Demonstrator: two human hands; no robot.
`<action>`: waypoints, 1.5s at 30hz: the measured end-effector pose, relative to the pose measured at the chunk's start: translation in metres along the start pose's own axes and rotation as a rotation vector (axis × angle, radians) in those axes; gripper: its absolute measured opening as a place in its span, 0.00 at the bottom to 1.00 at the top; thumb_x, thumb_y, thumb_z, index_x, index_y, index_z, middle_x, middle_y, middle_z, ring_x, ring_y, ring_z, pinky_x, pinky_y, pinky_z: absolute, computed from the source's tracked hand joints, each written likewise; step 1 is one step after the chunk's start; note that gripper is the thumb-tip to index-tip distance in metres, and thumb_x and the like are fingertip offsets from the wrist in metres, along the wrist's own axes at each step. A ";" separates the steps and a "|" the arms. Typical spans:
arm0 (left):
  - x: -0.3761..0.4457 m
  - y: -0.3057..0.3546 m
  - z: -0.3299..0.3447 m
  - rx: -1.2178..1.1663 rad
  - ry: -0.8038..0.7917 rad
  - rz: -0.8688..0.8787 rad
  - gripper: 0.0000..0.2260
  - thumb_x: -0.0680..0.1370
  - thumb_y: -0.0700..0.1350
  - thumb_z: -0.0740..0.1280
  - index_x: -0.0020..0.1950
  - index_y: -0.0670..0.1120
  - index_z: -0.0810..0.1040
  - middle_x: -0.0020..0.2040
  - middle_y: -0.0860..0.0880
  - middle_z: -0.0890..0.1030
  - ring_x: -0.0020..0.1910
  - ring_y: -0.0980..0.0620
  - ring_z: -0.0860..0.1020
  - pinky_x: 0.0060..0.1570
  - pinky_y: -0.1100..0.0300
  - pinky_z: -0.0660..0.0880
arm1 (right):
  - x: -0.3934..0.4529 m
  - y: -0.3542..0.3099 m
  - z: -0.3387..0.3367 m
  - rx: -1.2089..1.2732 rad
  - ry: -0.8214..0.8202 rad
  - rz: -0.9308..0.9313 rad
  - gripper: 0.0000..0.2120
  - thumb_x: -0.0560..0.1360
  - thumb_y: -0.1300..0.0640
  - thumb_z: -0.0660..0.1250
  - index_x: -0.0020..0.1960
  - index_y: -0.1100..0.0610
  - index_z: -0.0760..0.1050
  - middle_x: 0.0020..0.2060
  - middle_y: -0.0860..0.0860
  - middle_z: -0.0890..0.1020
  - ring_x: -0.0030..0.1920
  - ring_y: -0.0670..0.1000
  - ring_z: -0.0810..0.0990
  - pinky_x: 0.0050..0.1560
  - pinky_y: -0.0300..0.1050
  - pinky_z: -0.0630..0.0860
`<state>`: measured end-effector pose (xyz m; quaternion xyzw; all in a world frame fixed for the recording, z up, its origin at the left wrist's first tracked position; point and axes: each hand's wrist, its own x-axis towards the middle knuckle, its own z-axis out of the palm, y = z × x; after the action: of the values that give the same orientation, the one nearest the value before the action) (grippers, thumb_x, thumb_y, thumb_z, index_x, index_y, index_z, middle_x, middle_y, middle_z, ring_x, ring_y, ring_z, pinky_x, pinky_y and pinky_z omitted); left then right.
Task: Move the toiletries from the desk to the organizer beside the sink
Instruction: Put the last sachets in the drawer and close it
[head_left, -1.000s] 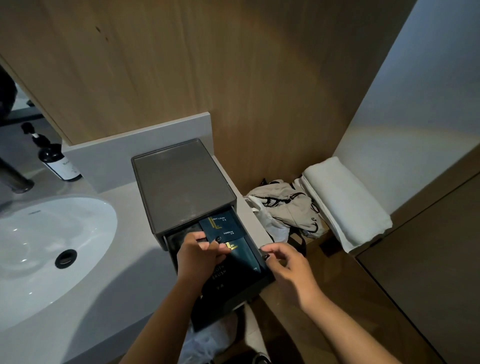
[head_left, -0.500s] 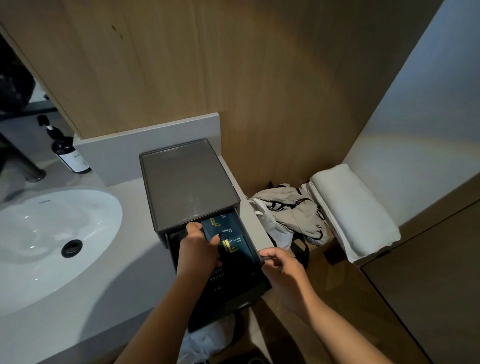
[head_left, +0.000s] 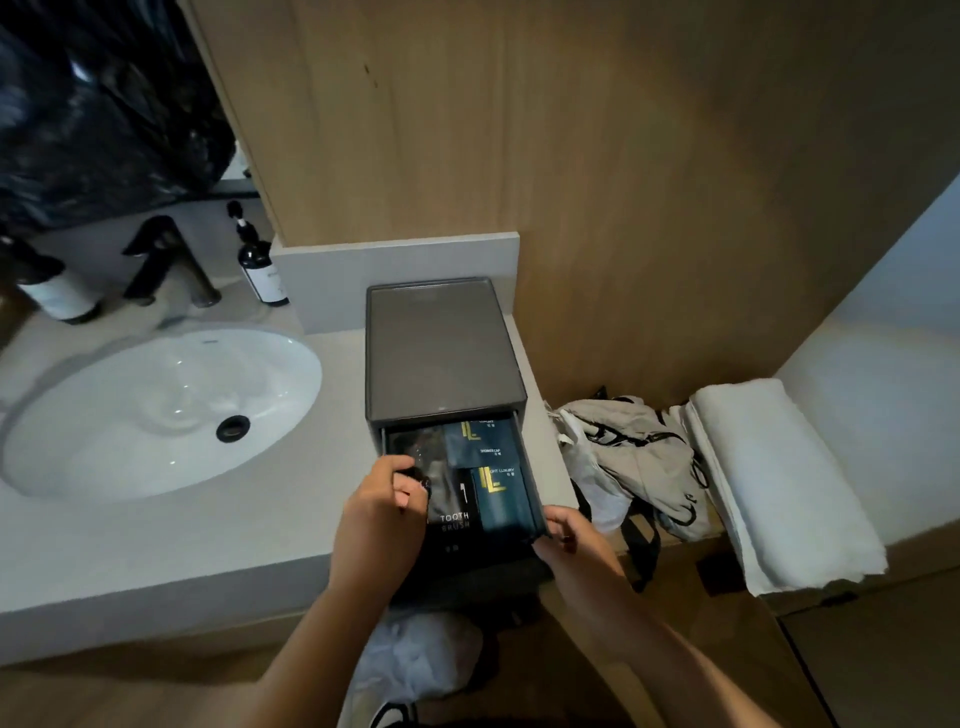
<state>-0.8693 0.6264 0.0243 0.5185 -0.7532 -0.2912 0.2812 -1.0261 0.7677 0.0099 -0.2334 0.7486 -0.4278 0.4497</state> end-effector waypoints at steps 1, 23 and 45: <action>-0.007 -0.004 -0.001 0.014 0.030 0.018 0.13 0.72 0.33 0.68 0.55 0.41 0.78 0.43 0.45 0.82 0.44 0.42 0.79 0.46 0.61 0.70 | 0.000 0.002 0.001 0.050 -0.009 0.022 0.10 0.76 0.56 0.64 0.53 0.43 0.75 0.48 0.47 0.82 0.51 0.50 0.81 0.57 0.58 0.78; -0.091 -0.020 -0.013 -0.064 -0.099 0.038 0.10 0.73 0.42 0.73 0.50 0.56 0.82 0.47 0.68 0.78 0.47 0.69 0.76 0.47 0.77 0.67 | -0.003 0.035 0.000 0.701 -0.195 0.078 0.28 0.68 0.56 0.69 0.66 0.65 0.71 0.59 0.66 0.77 0.60 0.65 0.78 0.55 0.52 0.80; 0.015 -0.040 -0.017 0.176 -0.135 0.270 0.38 0.68 0.47 0.77 0.75 0.47 0.65 0.79 0.43 0.51 0.78 0.45 0.49 0.74 0.47 0.55 | 0.053 -0.032 -0.003 -0.418 0.125 -0.564 0.43 0.73 0.42 0.67 0.77 0.40 0.42 0.77 0.47 0.47 0.76 0.48 0.51 0.68 0.44 0.58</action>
<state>-0.8372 0.5984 0.0083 0.4145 -0.8558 -0.2176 0.2202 -1.0556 0.7133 0.0124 -0.4913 0.7520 -0.3861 0.2097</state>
